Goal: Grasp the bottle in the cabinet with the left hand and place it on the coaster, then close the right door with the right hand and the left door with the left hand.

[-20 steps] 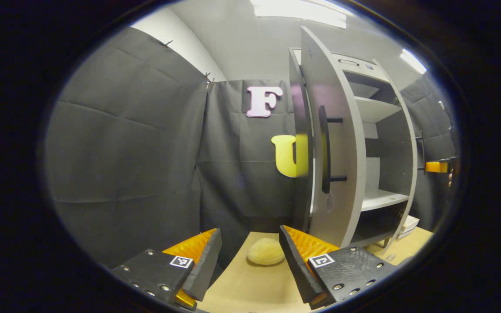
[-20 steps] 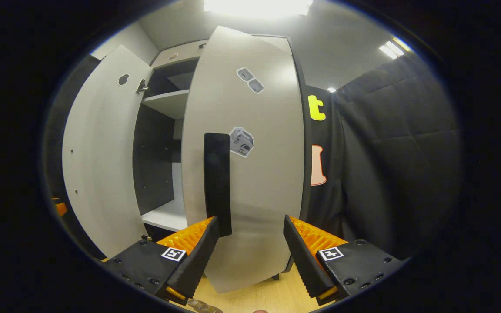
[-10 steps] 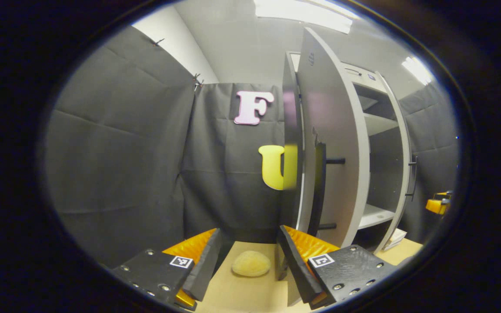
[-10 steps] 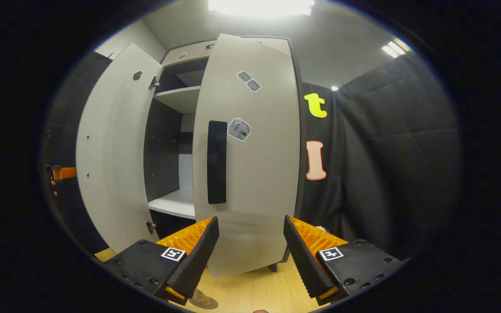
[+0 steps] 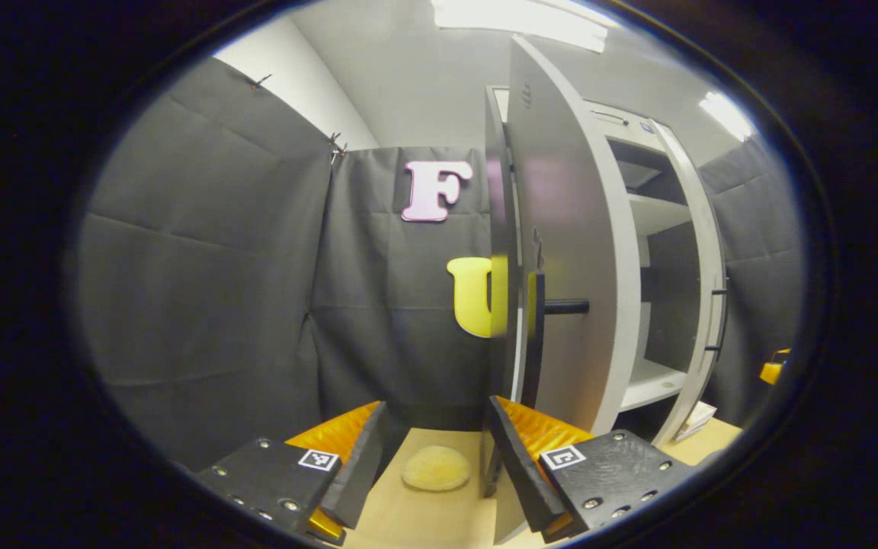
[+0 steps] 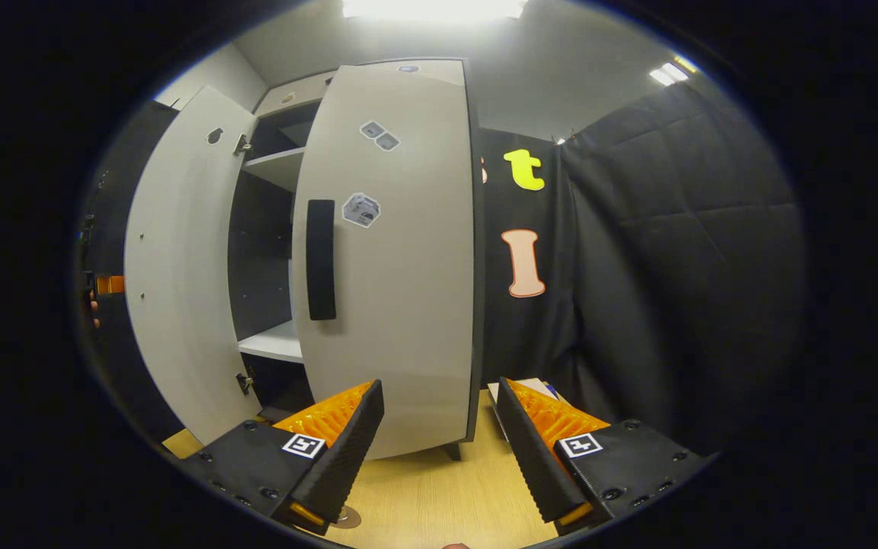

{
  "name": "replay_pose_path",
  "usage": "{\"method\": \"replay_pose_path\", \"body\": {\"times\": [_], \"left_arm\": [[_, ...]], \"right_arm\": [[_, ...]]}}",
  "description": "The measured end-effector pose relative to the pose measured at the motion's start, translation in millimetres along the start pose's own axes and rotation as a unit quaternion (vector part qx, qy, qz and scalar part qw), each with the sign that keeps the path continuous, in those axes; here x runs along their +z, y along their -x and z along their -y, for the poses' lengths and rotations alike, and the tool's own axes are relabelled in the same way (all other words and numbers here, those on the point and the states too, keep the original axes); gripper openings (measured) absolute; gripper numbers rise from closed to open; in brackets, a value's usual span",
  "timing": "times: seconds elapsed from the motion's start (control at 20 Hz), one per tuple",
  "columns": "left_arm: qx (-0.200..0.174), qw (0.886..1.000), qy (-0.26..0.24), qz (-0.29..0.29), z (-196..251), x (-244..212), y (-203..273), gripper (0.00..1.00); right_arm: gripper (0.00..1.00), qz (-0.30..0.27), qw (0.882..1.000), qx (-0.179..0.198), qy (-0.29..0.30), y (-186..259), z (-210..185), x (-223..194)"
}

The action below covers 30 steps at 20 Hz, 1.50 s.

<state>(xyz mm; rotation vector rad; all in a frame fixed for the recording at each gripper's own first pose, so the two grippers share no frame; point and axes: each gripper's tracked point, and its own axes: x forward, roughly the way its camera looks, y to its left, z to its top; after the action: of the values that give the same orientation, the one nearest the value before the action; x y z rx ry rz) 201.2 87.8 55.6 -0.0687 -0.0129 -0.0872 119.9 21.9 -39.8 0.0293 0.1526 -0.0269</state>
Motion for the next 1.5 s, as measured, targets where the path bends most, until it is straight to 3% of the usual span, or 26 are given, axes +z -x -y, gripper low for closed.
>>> {"method": "replay_pose_path", "body": {"times": [0.4, 1.5], "left_arm": [[-0.007, 1.000, -0.013, 0.002, 17, 7, 3, 0.79], [-0.070, 0.997, -0.001, 0.021, 146, 2, 4, 0.79]], "right_arm": [[0.96, -0.001, 1.000, -0.012, -0.009, 11, 38, 1], [0.95, -0.005, 0.999, -0.031, 0.015, 38, 87, 4]]}}
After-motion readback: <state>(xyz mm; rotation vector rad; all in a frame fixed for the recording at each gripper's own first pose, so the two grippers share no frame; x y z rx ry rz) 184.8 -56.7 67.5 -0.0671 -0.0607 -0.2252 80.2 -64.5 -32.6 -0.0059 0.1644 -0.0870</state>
